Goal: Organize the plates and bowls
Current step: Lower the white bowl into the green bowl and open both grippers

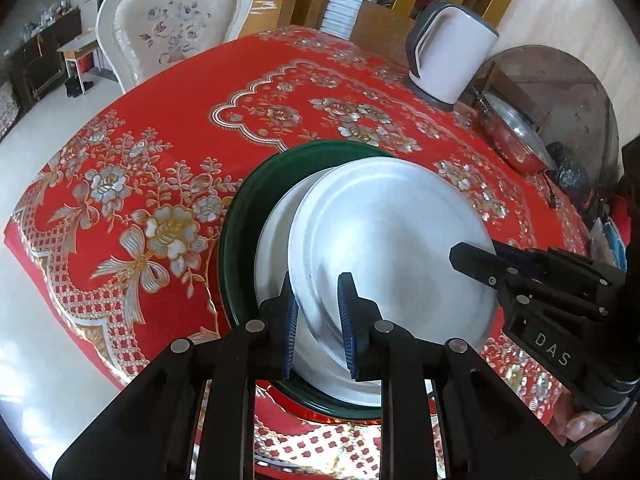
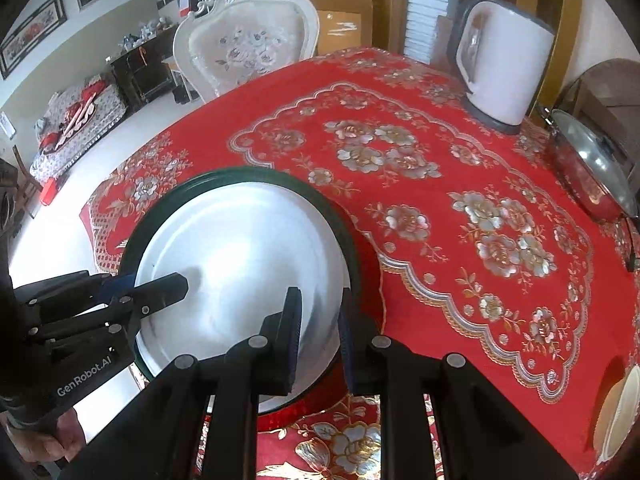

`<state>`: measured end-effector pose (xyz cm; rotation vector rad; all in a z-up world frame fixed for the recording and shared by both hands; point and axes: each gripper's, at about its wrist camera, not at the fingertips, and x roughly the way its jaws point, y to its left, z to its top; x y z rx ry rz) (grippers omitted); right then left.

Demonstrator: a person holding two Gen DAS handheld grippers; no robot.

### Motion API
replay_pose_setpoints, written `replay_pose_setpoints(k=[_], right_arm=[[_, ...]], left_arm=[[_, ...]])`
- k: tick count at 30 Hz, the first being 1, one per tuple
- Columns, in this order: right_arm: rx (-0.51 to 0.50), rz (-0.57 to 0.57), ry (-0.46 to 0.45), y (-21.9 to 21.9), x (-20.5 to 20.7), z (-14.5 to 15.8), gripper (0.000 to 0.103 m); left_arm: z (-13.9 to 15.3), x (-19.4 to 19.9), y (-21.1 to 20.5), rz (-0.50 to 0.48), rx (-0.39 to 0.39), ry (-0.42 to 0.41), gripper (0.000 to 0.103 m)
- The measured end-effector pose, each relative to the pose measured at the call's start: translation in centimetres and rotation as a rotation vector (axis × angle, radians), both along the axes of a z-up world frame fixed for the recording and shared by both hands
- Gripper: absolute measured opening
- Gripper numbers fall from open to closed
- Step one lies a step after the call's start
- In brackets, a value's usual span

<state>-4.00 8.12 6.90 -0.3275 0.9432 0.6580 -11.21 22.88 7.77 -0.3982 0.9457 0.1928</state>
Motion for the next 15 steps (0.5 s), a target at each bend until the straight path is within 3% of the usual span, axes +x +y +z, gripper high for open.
replay_pose_setpoints(k=[15], right_arm=[[-0.022,-0.006,0.000,0.41,-0.20,-0.35,0.018]], left_arm=[[0.11,-0.10,-0.44,0.008,0.074,-0.018,0.019]])
